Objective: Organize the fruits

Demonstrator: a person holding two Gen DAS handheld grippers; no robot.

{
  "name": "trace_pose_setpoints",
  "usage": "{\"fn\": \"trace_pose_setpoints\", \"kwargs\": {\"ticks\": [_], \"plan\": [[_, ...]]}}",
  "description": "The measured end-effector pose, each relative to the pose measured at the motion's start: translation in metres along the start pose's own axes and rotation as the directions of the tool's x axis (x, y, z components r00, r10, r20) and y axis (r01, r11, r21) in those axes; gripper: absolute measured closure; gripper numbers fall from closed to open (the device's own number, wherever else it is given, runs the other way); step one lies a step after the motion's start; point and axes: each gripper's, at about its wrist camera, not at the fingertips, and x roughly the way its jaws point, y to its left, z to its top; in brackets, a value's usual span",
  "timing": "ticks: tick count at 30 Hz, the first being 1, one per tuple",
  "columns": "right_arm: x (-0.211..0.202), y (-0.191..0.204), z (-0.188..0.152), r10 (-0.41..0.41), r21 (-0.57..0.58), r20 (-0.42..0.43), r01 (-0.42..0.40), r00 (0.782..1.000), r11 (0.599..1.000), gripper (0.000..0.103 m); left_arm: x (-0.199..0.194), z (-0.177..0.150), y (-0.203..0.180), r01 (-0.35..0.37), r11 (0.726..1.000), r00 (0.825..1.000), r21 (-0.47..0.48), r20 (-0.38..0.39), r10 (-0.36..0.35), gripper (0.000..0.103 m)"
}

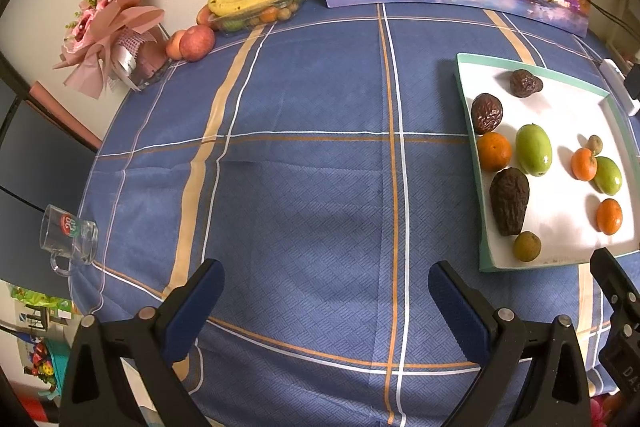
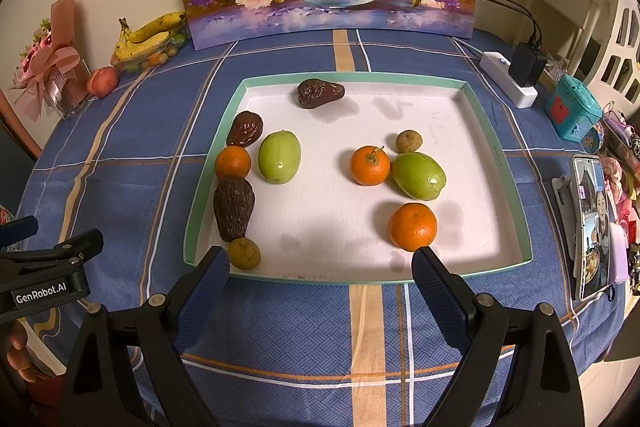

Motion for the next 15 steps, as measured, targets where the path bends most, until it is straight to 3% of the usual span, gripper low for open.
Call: {"fn": "trace_pose_setpoints", "kwargs": {"ticks": [15], "plan": [[0.0022, -0.0026, -0.0008, 0.002, -0.007, -0.005, -0.002, 1.0, 1.0, 0.01, -0.0007, -0.0002, 0.003, -0.008, 1.0, 1.0, -0.005, -0.003, 0.008, 0.0]]}}
